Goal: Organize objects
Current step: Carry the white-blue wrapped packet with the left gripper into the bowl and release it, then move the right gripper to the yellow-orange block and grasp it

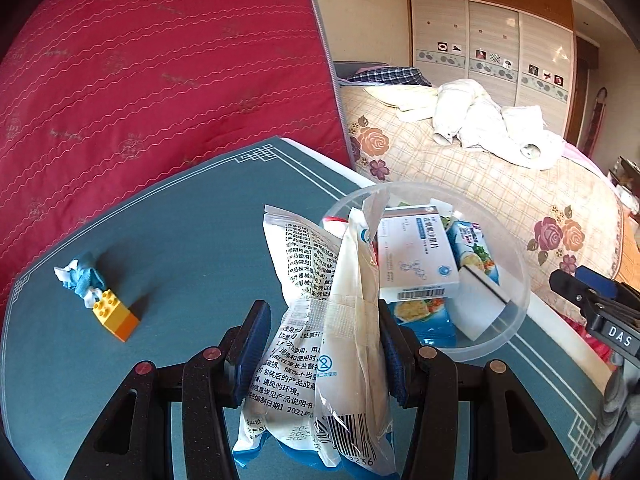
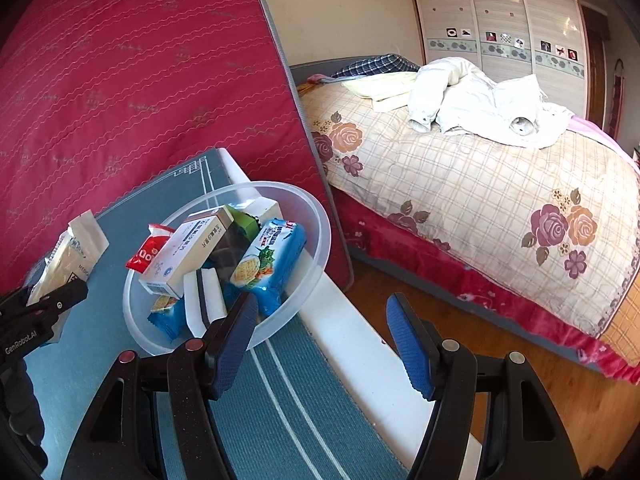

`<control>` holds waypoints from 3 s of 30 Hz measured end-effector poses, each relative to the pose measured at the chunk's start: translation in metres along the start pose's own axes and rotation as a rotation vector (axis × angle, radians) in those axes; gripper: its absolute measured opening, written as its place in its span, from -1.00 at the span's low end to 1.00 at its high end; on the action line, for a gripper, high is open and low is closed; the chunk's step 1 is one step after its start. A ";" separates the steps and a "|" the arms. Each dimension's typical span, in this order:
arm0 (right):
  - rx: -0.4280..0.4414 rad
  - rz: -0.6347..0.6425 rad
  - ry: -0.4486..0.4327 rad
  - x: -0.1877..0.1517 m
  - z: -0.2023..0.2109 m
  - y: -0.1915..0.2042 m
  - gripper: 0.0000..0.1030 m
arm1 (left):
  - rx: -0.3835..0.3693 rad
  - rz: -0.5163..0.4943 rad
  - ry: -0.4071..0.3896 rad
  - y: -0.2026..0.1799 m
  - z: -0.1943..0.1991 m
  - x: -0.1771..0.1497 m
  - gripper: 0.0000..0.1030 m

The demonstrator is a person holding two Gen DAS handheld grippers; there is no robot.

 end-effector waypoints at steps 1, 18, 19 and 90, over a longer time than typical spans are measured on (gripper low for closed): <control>-0.003 -0.005 -0.003 0.000 0.000 -0.002 0.33 | -0.005 -0.006 0.001 -0.006 -0.001 0.002 0.06; -0.016 -0.099 -0.031 0.013 0.007 -0.031 0.33 | -0.106 -0.055 0.001 -0.073 -0.022 0.031 0.07; -0.017 -0.099 -0.032 0.014 0.008 -0.031 0.33 | -0.111 -0.056 0.001 -0.075 -0.024 0.032 0.11; 0.434 0.374 0.114 -0.053 -0.035 0.314 0.35 | 0.289 0.475 0.019 0.277 0.031 -0.093 0.78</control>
Point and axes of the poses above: each gripper's, at about its wrist camera, not at the fingertips, and z roughly against the way its jaws point, y to its left, x to its top, the point moved 6 cm from there along -z, roughly the way its jaws point
